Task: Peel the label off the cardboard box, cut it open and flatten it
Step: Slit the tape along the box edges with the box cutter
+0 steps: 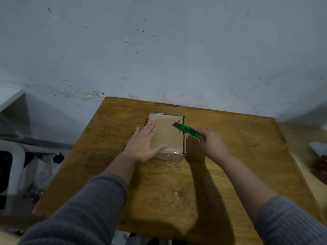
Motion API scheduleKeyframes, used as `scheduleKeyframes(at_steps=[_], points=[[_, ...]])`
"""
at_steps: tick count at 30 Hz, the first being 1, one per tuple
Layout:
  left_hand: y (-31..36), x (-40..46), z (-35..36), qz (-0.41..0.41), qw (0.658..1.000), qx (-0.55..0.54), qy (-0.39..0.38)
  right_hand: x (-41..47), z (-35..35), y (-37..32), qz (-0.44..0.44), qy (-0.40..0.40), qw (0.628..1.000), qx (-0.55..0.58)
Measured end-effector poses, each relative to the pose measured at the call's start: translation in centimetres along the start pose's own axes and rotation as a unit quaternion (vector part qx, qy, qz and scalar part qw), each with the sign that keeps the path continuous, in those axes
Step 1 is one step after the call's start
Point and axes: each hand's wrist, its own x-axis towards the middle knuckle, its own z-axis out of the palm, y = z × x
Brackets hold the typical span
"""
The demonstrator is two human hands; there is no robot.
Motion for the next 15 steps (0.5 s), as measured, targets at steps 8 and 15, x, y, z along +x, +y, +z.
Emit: scheduleKeyframes(at_steps=[8,15], points=[[-3.6,-1.2,0.4,0.086,0.995,0.033,0.023,-5.2,1.0,-3.2,-0.137,0.023,0.99,-0.011],[-3.4,-1.8,0.6,0.085,0.995,-0.007,0.044,-6.7,1.7,-4.7,-0.199,0.04,0.974,-0.098]])
